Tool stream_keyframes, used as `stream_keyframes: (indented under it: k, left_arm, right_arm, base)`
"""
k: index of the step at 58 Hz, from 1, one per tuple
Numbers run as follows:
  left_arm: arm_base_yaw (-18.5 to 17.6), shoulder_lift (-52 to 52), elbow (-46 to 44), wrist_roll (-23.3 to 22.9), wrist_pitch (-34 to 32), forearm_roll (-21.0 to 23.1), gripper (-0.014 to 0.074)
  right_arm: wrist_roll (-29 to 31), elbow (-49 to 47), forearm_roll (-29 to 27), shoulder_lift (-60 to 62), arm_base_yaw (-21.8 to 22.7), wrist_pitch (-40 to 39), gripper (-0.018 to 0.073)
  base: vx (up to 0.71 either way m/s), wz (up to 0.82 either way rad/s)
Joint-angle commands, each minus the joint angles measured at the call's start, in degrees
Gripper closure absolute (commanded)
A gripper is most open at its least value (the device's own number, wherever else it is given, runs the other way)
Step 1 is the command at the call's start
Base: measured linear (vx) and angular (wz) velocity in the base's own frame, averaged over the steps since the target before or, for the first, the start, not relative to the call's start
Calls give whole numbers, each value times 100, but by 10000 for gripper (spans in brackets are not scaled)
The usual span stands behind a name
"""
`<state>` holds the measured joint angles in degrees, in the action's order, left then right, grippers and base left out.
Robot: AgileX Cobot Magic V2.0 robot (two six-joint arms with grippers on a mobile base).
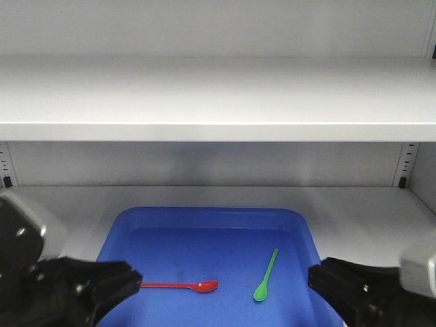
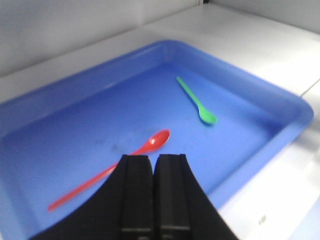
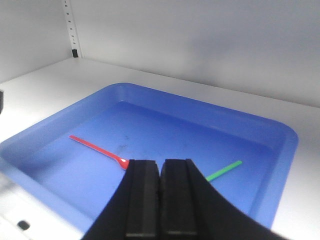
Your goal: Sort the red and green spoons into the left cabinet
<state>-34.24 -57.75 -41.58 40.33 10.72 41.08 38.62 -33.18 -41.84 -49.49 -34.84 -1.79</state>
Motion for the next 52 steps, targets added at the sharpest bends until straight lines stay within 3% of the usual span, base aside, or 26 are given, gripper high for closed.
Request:
stream_keyframes:
  k: [1, 52]
  left_arm:
    - [-6, 312, 79, -65, -532, 68, 597]
    - [-6, 348, 232, -26, -591, 63, 597]
  right_arm:
    - [54, -88, -37, 200, 35, -445, 562]
    - [48, -64, -32, 235, 30, -353, 562]
  base:
    - [0, 0]
    - [0, 0]
